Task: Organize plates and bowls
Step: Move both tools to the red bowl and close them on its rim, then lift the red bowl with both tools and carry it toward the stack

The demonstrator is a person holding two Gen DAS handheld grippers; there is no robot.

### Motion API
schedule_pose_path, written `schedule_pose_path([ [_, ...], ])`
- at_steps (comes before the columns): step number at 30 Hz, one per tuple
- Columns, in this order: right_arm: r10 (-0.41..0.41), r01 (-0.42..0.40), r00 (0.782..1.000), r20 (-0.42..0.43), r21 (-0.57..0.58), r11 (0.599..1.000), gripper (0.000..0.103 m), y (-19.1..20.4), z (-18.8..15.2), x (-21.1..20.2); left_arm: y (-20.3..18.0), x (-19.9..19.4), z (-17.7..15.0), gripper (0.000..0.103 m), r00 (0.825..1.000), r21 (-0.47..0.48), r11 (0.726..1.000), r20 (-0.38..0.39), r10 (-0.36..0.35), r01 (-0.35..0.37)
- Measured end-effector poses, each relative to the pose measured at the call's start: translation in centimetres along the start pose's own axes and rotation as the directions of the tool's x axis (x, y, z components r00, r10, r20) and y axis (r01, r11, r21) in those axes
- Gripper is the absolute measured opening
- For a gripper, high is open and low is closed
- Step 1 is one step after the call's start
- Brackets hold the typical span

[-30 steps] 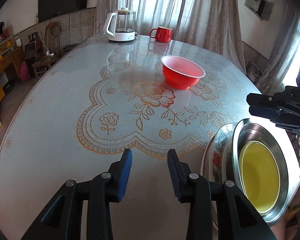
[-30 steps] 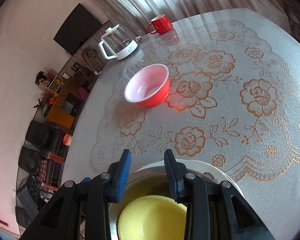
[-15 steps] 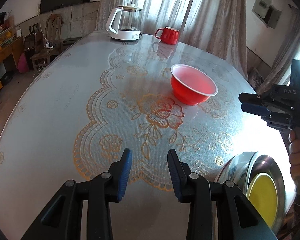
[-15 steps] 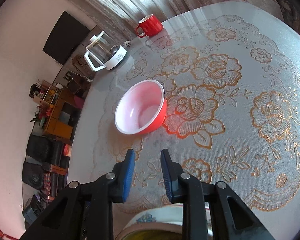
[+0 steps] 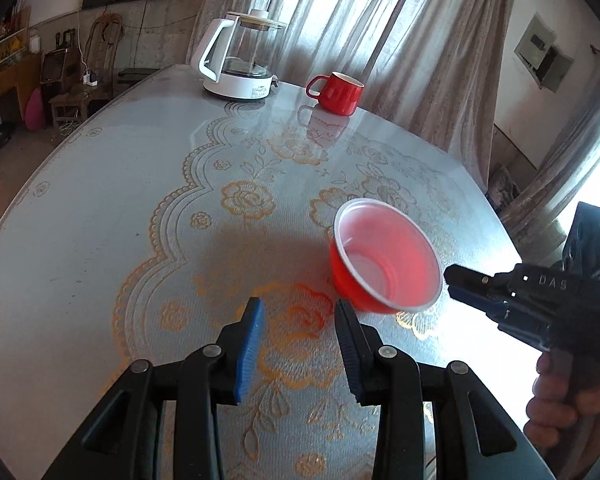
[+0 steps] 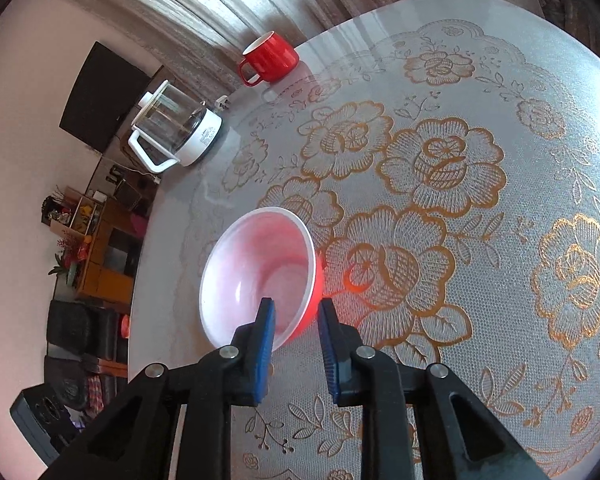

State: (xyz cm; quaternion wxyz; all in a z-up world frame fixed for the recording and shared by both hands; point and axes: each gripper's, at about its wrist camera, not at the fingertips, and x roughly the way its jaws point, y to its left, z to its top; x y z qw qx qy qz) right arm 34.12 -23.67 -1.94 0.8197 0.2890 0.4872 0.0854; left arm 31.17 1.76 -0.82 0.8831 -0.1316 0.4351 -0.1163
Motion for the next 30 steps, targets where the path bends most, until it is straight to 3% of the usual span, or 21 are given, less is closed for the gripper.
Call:
schedule_pose_path([
  [6,-0.013,0.013,1.000,-0.013,-0.034,0.999,0.011,0.3,0.3,1.4,-1.4,2.8,1.8,0.037,1.000,0.009,1.000,-0.005,-0.008,0.008],
  [9,-0.019,0.018,1.000,-0.015,-0.050,0.999,0.009,0.4,0.1,1.5,-1.9,4.4,1.9,0.012,0.999,0.026,1.000,-0.044,-0.017,0.018],
  [17,0.004,-0.006,1.000,-0.030,-0.065,0.998,0.009,0.7,-0.5,0.8,-1.1,3.2,0.5,0.010,0.997,-0.009,0.999,-0.066,-0.045,0.044],
  [30,0.020,-0.031,0.992,-0.123,-0.088,0.996,0.009,1.4,-4.2,0.1,-0.6,-2.0,-3.9,0.010,0.999,0.027,1.000,-0.046,0.000,0.001],
])
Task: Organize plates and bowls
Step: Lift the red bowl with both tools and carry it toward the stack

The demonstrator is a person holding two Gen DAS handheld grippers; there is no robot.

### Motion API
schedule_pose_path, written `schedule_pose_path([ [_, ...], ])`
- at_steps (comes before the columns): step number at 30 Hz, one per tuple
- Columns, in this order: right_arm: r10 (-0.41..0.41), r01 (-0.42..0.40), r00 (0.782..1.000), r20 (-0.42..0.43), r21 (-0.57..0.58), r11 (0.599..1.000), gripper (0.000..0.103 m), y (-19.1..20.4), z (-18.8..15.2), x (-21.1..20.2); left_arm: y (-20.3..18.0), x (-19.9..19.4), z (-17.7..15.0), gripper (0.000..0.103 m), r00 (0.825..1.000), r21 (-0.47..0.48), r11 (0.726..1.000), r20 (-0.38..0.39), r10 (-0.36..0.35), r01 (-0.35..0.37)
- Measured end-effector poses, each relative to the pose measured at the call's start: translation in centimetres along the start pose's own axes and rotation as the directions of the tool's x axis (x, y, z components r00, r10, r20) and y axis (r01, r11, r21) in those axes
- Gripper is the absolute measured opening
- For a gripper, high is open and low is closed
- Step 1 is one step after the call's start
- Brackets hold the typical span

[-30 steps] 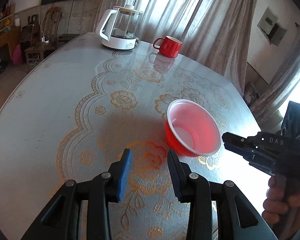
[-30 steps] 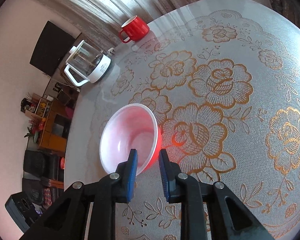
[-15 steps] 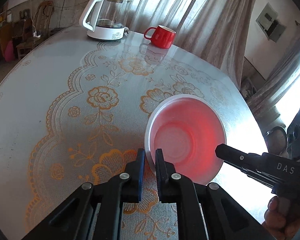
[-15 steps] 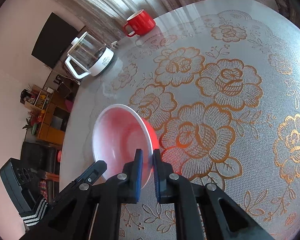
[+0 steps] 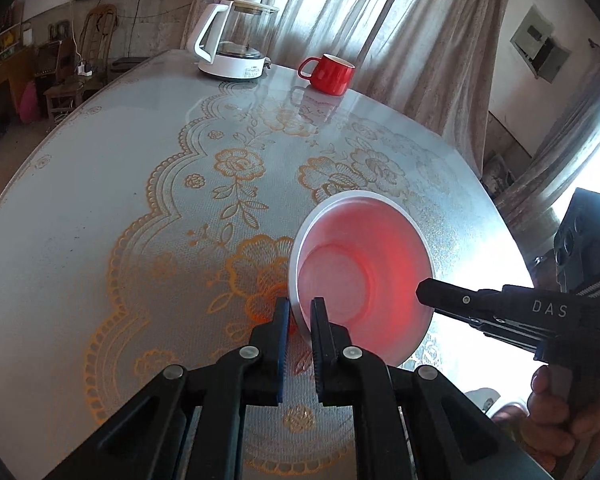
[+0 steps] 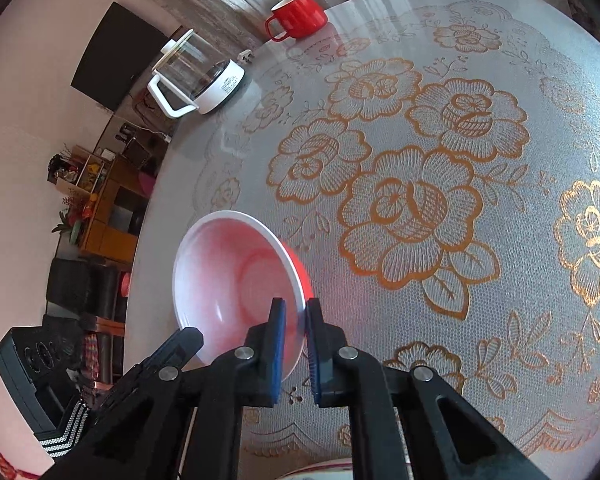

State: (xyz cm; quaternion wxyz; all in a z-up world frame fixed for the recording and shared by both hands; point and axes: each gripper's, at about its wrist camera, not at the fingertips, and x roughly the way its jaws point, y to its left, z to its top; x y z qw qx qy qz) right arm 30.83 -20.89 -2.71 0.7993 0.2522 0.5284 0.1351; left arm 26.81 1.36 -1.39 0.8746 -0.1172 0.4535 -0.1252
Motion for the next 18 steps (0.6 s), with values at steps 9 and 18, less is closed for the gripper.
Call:
schedule_pose_path([
  [9,0.001,-0.003,0.999,-0.047,-0.043,0.999,0.012,1.1,-2.5,-0.1,0.6,-2.2,-3.0,0.010,1.000,0.002,1.000,-0.010,0.006,-0.006],
  [18,-0.007,0.005,0.999,-0.036,-0.061,0.998,0.019,1.8,-2.5,-0.1,0.6,-3.0,-3.3,0.010,0.999,-0.001,0.999,0.020,0.044,-0.044],
])
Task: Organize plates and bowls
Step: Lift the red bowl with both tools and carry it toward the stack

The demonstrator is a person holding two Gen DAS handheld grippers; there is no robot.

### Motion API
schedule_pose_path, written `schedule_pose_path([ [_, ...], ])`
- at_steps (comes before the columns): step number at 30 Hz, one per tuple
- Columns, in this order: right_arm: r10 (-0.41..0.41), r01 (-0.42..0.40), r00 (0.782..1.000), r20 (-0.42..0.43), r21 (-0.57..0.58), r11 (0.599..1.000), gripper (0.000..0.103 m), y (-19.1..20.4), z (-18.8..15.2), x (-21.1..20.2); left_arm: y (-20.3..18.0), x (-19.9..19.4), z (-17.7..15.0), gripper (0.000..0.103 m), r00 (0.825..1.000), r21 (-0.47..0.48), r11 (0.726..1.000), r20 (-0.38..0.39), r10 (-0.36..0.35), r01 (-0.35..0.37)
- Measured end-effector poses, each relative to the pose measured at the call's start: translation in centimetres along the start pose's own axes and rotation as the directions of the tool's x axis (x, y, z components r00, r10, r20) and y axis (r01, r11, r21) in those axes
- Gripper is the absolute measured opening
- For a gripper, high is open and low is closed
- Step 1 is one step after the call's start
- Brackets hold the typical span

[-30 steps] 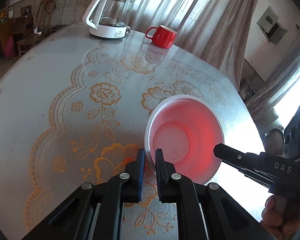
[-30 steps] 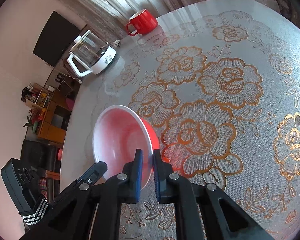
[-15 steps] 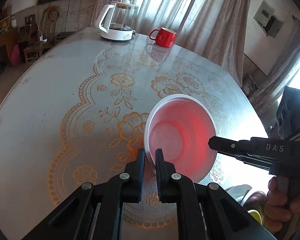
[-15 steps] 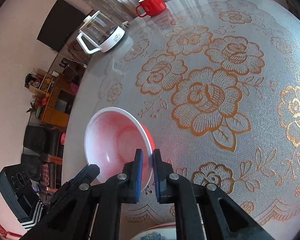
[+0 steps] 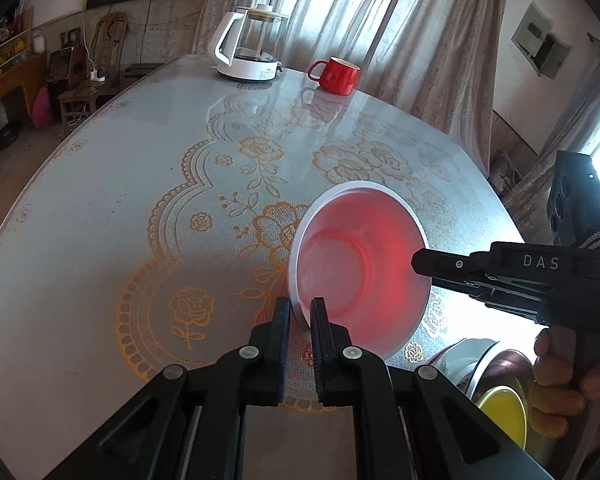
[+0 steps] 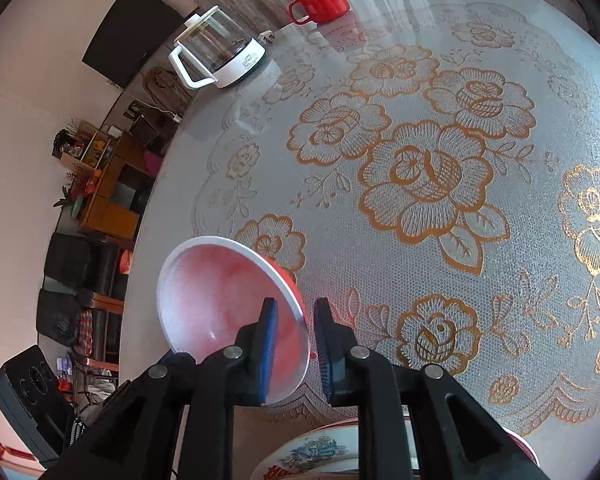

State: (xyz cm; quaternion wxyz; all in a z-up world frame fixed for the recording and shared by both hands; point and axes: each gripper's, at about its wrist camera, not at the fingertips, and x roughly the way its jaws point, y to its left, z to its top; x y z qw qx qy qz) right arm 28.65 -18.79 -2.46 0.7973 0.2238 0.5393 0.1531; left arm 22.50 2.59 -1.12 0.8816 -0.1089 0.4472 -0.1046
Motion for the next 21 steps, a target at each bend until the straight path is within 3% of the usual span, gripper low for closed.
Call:
schedule_pose_path([
  [7,-0.002,0.002,1.000,-0.003,-0.008,1.000,0.022,0.0,0.3,0.3,0.5,0.5,0.3,0.012,1.000,-0.013,1.000,0.011,0.016,-0.016],
  [16,-0.055,0.056,0.998,0.016,-0.050,0.997,0.022,0.8,1.5,0.7,1.0,1.2,1.2,0.031,0.999,-0.018,0.999,0.018,0.031,-0.031],
  [21,-0.055,0.055,0.998,0.016,-0.049,0.997,0.026,0.9,2.0,1.0,1.2,1.5,1.3,0.033,1.000,-0.014,1.000,0.016,0.023,-0.023],
])
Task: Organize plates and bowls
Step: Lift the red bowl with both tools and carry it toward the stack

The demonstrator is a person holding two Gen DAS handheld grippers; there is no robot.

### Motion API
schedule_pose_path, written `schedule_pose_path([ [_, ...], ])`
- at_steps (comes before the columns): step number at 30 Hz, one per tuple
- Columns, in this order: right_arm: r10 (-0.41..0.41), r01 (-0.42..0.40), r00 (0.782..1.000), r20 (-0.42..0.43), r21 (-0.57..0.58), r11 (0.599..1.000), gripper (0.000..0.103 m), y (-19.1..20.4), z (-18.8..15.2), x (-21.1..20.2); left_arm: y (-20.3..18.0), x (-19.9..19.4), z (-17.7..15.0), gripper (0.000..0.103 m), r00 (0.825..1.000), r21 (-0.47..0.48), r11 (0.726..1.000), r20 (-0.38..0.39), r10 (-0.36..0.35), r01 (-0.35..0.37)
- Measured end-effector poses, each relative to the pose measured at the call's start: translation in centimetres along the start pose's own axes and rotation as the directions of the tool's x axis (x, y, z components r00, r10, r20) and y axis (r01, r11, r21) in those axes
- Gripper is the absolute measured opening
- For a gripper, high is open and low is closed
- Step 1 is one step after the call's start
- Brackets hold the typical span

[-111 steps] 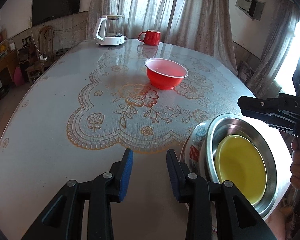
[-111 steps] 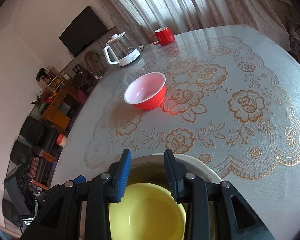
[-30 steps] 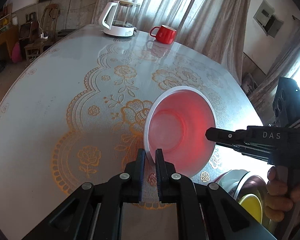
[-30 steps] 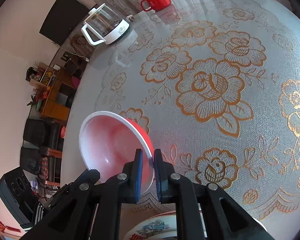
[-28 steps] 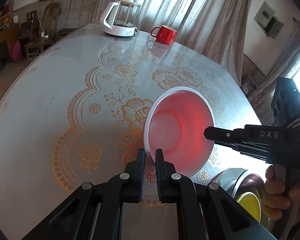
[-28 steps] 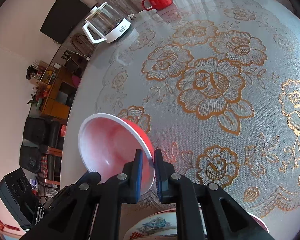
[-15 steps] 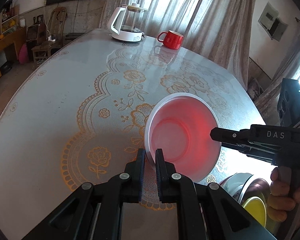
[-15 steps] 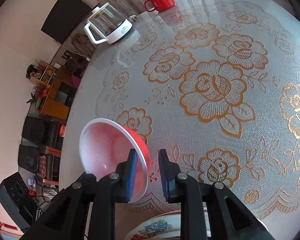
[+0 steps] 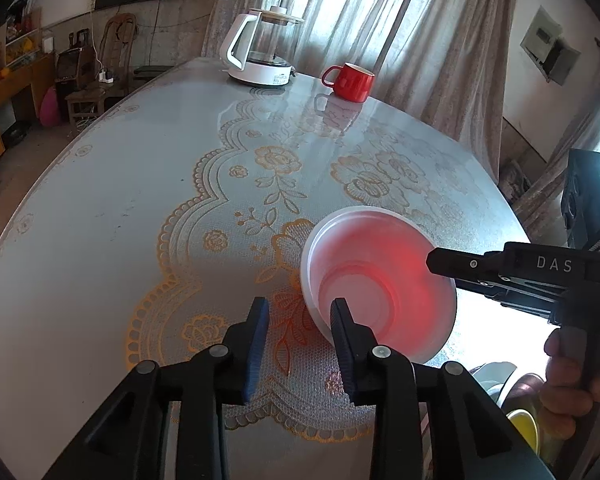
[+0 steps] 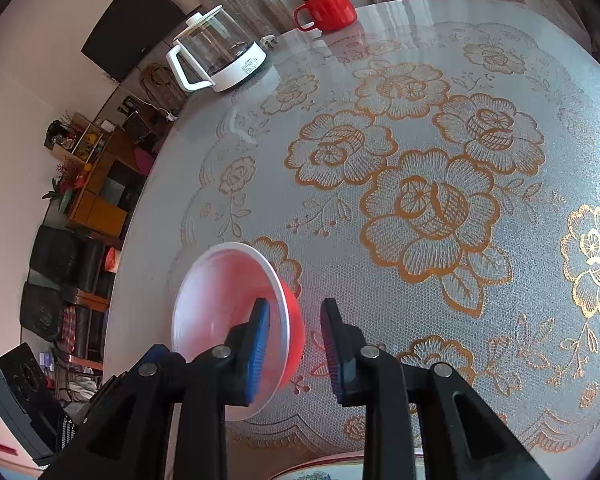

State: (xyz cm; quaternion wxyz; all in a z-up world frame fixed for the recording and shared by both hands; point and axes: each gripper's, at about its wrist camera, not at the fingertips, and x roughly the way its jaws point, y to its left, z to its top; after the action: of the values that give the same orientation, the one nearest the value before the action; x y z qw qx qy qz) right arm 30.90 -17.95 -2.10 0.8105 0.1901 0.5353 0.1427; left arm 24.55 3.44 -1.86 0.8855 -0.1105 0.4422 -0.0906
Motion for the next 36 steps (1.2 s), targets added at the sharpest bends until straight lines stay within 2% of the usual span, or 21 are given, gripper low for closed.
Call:
schedule_pose_path([
  [5,0.011,-0.011,1.000,0.011,-0.003,1.000,0.029,-0.1,-0.3,-0.1,0.1,0.2,-0.1,0.034,1.000,-0.003,1.000,-0.008,-0.029,0.029],
  [9,0.015,-0.015,0.999,0.031,-0.013,1.000,0.030,-0.1,-0.9,-0.9,0.1,0.0,-0.2,0.037,1.000,0.006,1.000,0.006,-0.014,0.014],
  [14,-0.031,0.037,0.997,0.076,-0.077,0.996,0.032,0.6,-1.7,-2.2,0.4,-0.3,-0.4,0.037,0.999,0.008,0.999,0.001,-0.033,0.033],
  [20,-0.065,0.088,0.988,0.138,-0.169,0.982,0.032,2.2,-3.0,-3.8,3.1,-1.8,-0.4,0.036,0.998,-0.055,0.997,0.012,-0.061,0.061],
  [24,-0.069,0.097,0.986,0.152,-0.184,0.978,0.031,2.7,-3.5,-4.2,4.5,-2.5,-0.3,0.034,0.993,-0.094,0.989,0.032,-0.110,0.113],
  [29,-0.082,0.104,0.987,0.137,-0.165,0.981,0.022,2.4,-3.9,-3.5,4.1,-1.6,0.3,0.033,0.980,-0.106,0.974,0.020,-0.200,0.201],
  [32,-0.080,0.096,0.991,0.106,-0.152,0.984,0.019,2.3,-3.7,-2.4,2.8,-0.2,0.6,0.028,0.976,-0.095,0.972,-0.013,-0.218,0.216],
  [33,-0.081,0.094,0.992,0.092,-0.148,0.984,0.014,2.3,-3.7,-1.9,2.3,0.1,0.6,0.028,0.975,-0.078,0.973,-0.023,-0.220,0.217],
  [35,-0.097,0.108,0.993,0.074,-0.168,0.980,0.009,2.6,-3.8,-1.1,1.5,0.9,0.6,0.014,0.983,-0.046,0.983,-0.044,-0.178,0.176],
  [36,-0.104,0.114,0.992,0.070,-0.171,0.979,0.008,2.6,-3.9,-0.9,1.5,0.9,0.5,0.013,0.985,-0.037,0.985,-0.038,-0.167,0.166],
])
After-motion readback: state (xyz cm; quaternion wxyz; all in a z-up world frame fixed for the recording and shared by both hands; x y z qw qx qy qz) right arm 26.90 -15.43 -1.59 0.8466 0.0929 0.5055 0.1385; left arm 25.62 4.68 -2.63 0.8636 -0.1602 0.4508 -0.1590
